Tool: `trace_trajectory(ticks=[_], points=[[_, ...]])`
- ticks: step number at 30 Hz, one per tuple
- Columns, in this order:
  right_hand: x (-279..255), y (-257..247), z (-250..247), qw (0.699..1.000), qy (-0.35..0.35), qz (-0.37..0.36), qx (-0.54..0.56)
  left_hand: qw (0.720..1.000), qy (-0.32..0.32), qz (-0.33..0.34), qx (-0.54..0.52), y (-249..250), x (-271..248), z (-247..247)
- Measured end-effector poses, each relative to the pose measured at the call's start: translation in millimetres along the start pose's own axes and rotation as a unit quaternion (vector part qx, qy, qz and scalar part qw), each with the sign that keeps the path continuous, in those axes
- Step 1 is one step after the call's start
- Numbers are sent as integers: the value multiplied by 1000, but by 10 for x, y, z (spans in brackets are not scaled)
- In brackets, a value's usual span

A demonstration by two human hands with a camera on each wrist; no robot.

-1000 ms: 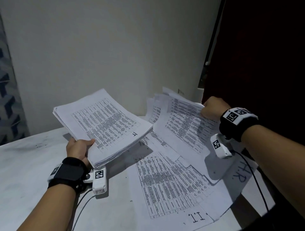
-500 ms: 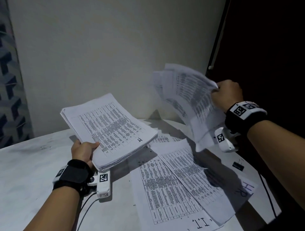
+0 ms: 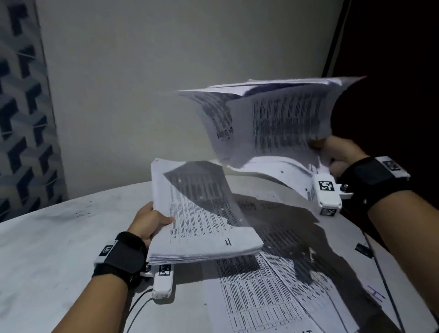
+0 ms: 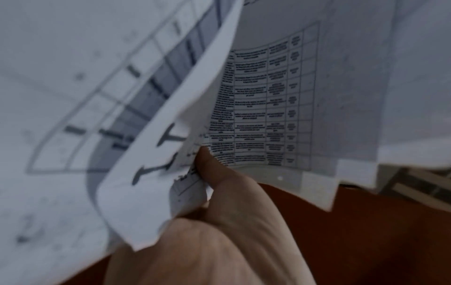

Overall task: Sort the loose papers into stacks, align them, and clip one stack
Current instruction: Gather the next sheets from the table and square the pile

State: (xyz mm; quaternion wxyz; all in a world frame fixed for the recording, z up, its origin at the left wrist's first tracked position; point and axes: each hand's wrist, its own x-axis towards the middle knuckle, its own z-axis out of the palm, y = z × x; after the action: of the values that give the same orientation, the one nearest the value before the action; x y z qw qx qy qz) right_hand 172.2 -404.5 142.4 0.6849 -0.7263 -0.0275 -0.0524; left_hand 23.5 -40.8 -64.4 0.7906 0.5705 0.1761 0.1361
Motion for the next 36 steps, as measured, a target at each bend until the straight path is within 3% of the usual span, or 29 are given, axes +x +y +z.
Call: trace_trajectory(ticks=[3, 5, 7, 11, 15, 20, 29, 36], points=[[-64, 461, 171, 988, -98, 119, 3, 999, -26, -22, 30, -8, 28, 18], [-219, 777, 329, 972, -131, 190, -37, 998, -35, -34, 45, -13, 36, 35], [-316, 1174, 444, 964, -134, 214, -78, 996, -46, -52, 59, -20, 30, 47], [-402, 1745, 522, 959, -134, 198, -155, 986, -53, -88, 128, -3, -7, 25], [-481, 1747, 545, 946, -141, 227, -184, 981, -14, -118, 152, -33, 21, -6], [-351, 1823, 514, 947, -166, 231, -152, 987, -13, -147, 63, -51, 51, 1], [-201, 1772, 646, 950, -128, 169, -229, 980, -14, -102, 170, -53, 5, 56], [-77, 1718, 754, 949, -145, 166, -226, 973, 4, -127, 193, -187, 330, -119]])
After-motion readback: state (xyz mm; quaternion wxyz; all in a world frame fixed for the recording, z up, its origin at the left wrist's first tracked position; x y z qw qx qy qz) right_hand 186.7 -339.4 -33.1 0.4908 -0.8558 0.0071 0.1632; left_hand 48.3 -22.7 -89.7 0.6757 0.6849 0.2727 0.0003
